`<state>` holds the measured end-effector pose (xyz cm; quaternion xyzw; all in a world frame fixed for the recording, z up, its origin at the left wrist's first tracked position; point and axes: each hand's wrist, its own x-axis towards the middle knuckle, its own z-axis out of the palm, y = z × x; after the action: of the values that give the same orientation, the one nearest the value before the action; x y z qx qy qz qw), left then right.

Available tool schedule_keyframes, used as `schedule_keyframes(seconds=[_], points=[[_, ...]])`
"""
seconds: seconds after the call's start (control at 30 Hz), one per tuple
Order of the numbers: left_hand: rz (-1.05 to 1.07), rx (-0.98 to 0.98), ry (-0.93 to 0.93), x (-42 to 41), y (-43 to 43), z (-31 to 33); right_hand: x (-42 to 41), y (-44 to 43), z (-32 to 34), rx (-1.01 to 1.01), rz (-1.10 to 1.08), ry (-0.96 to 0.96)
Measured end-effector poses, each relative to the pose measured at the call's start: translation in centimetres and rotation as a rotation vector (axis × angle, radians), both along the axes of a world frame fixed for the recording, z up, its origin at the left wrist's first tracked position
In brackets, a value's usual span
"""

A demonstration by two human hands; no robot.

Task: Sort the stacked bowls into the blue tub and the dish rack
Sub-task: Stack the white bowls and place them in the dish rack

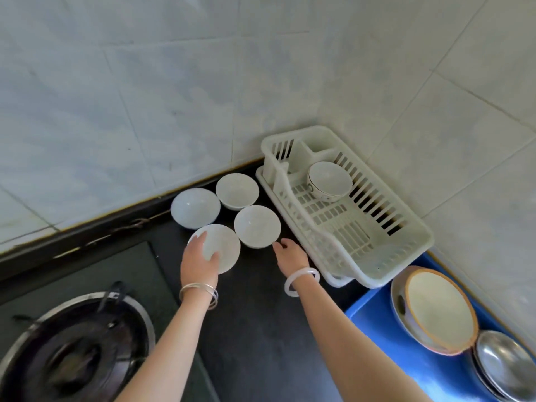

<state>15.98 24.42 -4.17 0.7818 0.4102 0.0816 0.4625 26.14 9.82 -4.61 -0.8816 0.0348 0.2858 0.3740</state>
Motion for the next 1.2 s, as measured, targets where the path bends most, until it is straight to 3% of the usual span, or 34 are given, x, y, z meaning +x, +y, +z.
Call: schedule_keyframes(seconds=[0.1,0.23,0.5,0.9,1.2], points=[[0.074,0.021,0.065,-0.9,1.2,-1.8,1.0,1.5,-1.2,-0.032,-0.054,0.016],[0.161,-0.224,0.068,-1.5,2.3,-3.8,2.2,2.9,-2.2,-0.02,-0.154,0.031],[0.211,-0.576,-0.148,-1.8,3.1,-5.4,2.7,3.4,-2.0,0.173,-0.401,0.07],[0.297,-0.827,-0.257,-1.6,3.9,-5.4,0.6,4.2,2.7,0.176,-0.164,-0.095],[0.425,-0.962,-0.287,-1.5,4.4,-4.3,-1.0,7.6,3.0,-0.039,0.023,-0.108]])
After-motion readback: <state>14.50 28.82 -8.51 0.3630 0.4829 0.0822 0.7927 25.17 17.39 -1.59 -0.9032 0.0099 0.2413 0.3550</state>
